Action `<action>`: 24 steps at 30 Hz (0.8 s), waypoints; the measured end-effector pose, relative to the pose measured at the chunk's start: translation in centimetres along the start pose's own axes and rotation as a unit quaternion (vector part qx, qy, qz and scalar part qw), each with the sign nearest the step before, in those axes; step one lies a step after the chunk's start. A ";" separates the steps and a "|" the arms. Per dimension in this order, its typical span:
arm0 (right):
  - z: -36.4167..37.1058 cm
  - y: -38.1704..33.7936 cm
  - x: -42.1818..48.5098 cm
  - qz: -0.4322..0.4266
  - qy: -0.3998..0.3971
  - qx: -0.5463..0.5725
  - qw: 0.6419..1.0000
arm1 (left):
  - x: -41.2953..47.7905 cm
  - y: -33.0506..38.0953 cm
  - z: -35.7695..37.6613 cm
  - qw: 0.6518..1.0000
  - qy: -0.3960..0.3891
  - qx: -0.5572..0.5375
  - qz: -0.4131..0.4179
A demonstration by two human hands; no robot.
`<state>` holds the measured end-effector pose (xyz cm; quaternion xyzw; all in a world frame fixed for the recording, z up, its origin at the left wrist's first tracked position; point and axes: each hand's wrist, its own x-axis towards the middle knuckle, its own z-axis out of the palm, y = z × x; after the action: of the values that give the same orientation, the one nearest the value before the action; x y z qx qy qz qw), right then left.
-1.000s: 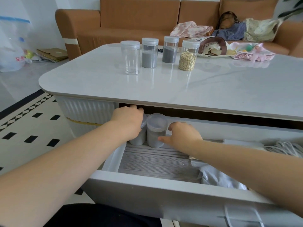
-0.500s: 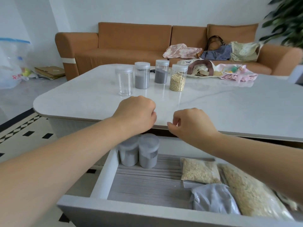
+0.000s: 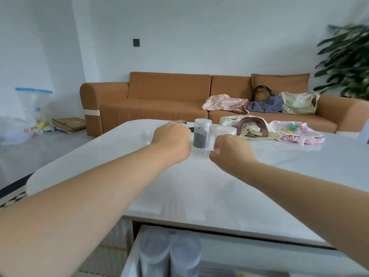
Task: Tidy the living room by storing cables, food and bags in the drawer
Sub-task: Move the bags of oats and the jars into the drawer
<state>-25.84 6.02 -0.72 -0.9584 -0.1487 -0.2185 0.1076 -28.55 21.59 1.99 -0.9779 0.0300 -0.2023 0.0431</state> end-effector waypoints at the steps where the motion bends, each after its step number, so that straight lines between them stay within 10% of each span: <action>1: 0.3 0.1 1.1 -0.006 0.005 -0.004 1.000 | 1.1 -0.4 0.1 1.000 -0.012 0.002 -0.004; 13: 3.4 2.0 11.7 -0.052 0.012 -0.135 0.989 | 12.9 -1.8 3.6 0.975 -0.210 0.020 -0.072; 24: 7.1 0.3 20.1 0.032 -0.151 -0.151 0.976 | 14.6 -2.7 4.8 0.983 -0.172 0.068 -0.016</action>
<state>-5.70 12.46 2.09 -0.9898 -0.0981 -0.0873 -0.0549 -13.16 23.50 3.61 -0.9933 -0.0073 -0.0336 0.1103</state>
